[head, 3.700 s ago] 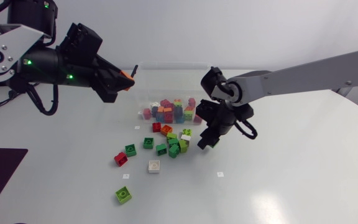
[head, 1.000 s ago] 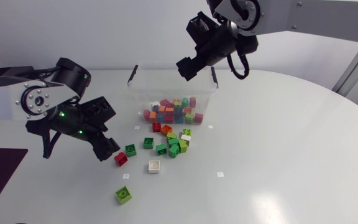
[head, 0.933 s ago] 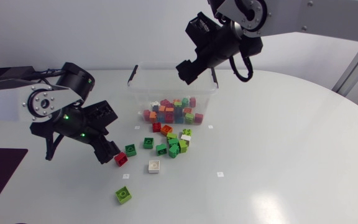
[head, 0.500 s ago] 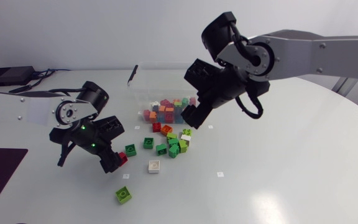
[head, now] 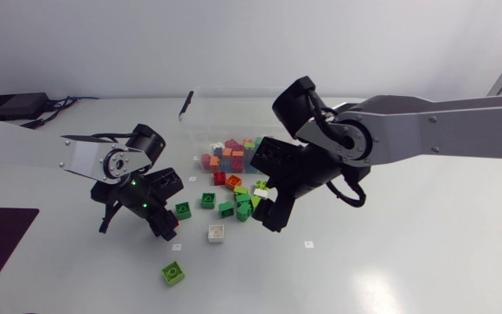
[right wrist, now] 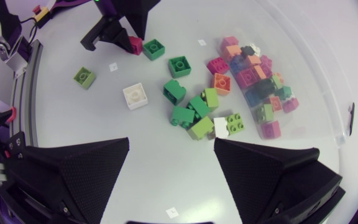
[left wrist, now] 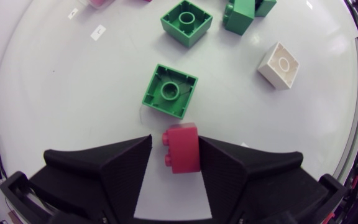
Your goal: Place the duplo bricks in the container
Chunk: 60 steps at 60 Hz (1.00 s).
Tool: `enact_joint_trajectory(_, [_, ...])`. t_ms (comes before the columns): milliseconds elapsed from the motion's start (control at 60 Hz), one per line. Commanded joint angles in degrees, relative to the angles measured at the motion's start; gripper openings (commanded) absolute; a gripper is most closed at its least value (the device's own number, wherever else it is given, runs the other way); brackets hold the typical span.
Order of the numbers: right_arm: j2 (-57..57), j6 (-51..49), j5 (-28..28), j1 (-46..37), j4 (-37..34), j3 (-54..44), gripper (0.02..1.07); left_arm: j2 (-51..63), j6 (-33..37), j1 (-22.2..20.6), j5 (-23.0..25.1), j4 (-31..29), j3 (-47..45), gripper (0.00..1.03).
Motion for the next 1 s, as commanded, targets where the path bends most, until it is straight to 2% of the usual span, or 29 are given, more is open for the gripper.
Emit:
enact_joint_trajectory(0, [0.4, -2.8, -1.5, 0.9, -0.1, -0.6, 1.01, 0.5, -1.1, -0.2, 0.4, 0.2, 0.3, 0.38])
enact_joint_trajectory(267, [6.7, -5.9, -2.4, 4.0, -3.4, 3.1, 1.01, -5.9, -0.3, 0.9, 0.4, -0.5, -1.8, 0.37])
enact_joint_trajectory(533, [13.3, -6.3, -2.3, 7.9, -5.9, 8.8, 1.0, -13.3, 0.7, 3.5, 3.0, -2.5, -4.0, 0.37])
enact_joint_trajectory(717, [15.1, -6.5, -2.1, 8.8, -6.7, 11.1, 1.0, -12.2, 0.1, 2.5, 3.1, -1.9, -5.0, 0.39])
enact_joint_trajectory(750, [15.1, -6.4, -2.0, 8.8, -6.9, 11.1, 1.0, -11.0, 0.0, 2.5, 3.1, -1.9, -4.6, 0.45])
enact_joint_trajectory(783, [15.1, -6.4, -2.0, 8.9, -7.1, 11.2, 1.0, -10.3, 0.1, 2.6, 3.1, -2.0, -4.3, 0.59])
enact_joint_trajectory(817, [15.0, -6.4, -2.0, 8.9, -7.3, 11.1, 1.0, -9.3, 0.1, 2.7, 3.1, -1.9, -4.2, 0.78])
enact_joint_trajectory(850, [14.9, -6.4, -2.0, 9.0, -7.3, 10.9, 1.0, -8.5, 0.4, 2.8, 3.1, -2.0, -3.9, 0.88])
enact_joint_trajectory(917, [14.7, -6.3, -2.0, 9.0, -7.3, 10.3, 1.0, -7.5, 0.7, 3.1, 3.1, -1.9, -3.4, 0.97])
enact_joint_trajectory(983, [14.7, -6.3, -2.0, 9.1, -7.3, 10.0, 1.0, -7.3, 1.1, 3.5, 3.1, -1.6, -3.2, 0.98])
